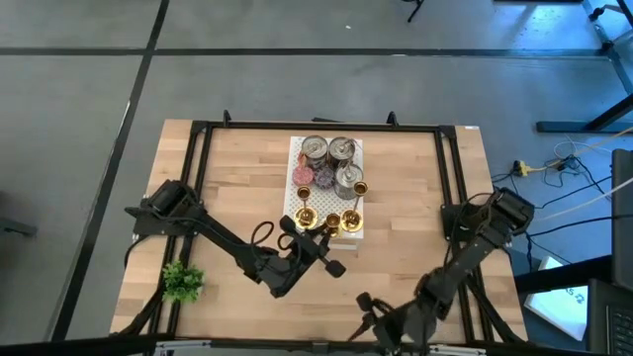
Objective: Pick & Place candle stick holders
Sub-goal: Put the gold candle holder on the shelf
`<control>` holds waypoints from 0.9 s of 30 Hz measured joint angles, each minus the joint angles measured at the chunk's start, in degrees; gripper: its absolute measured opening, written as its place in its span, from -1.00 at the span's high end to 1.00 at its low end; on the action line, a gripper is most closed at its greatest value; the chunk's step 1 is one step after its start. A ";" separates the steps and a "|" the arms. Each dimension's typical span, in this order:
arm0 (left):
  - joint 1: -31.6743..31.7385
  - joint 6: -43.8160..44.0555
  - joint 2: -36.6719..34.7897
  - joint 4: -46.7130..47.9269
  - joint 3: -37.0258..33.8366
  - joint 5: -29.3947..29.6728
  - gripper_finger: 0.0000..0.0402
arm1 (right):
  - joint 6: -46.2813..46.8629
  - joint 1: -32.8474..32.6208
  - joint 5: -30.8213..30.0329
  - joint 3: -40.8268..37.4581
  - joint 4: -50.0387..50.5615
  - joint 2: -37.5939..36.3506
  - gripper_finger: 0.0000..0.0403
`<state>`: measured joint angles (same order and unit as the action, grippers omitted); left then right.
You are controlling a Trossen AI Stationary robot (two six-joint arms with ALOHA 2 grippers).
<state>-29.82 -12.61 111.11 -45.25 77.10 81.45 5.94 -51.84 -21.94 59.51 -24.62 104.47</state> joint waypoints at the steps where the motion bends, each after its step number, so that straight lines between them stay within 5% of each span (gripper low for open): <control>1: 0.11 -0.09 0.00 0.00 0.02 0.00 0.94 | -0.36 0.75 2.72 -1.84 -4.46 0.00 0.39; 7: 0.74 -0.61 0.00 0.04 0.04 0.02 0.94 | -1.16 2.09 5.68 -8.95 -20.76 0.00 0.55; 14: 0.74 0.25 -0.33 0.06 0.06 3.67 0.94 | -3.64 0.42 0.95 -9.01 -21.42 0.00 0.55; 27: 1.83 1.54 -0.61 0.28 0.11 0.99 0.94 | -3.83 0.14 0.51 -9.01 -21.16 0.00 0.55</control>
<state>-27.99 -11.07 110.50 -44.97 77.21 82.44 2.11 -51.70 -21.43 50.50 -45.78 104.47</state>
